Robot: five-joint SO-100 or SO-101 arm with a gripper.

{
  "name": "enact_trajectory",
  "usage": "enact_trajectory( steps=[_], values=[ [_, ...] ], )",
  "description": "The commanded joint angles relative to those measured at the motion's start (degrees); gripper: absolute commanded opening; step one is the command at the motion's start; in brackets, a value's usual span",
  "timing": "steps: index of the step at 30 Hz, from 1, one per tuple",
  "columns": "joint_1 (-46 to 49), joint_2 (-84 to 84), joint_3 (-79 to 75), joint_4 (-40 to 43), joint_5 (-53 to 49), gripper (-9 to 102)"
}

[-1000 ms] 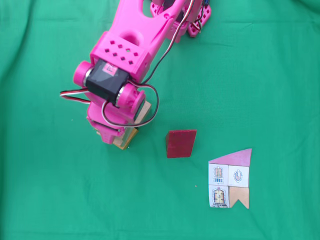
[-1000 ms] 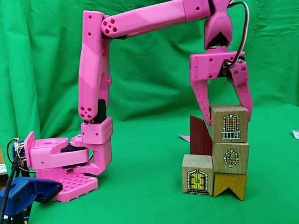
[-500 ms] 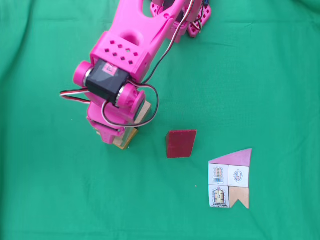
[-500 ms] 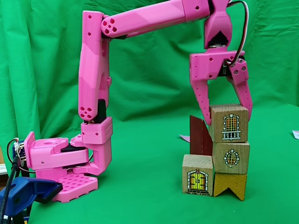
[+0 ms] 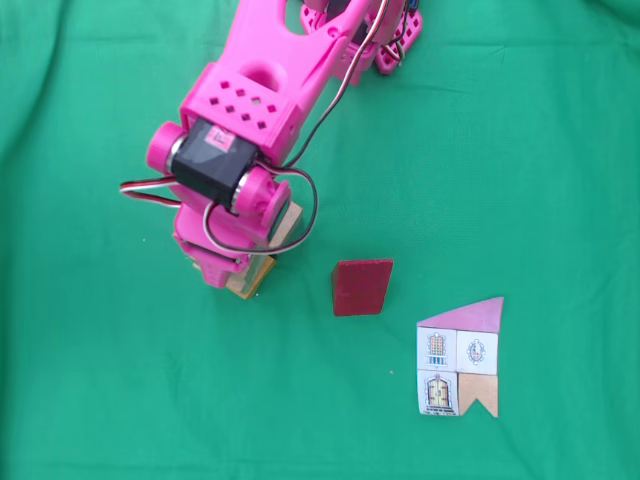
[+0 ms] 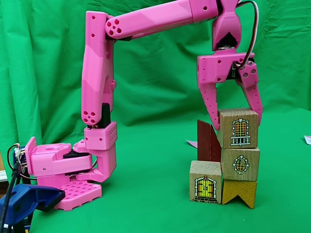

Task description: Grasp some building blocks and build the house on the picture.

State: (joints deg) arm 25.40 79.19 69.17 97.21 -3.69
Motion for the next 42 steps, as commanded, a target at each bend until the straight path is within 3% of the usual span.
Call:
enact_trajectory(
  steps=[1, 30, 42],
  values=[
    [0.3, 0.2, -1.8, 0.0, 0.1, 25],
    [0.3, 0.3, -1.8, 0.2, 0.1, 25],
    [0.3, 1.5, -1.8, 0.3, 0.0, 12]
  ],
)
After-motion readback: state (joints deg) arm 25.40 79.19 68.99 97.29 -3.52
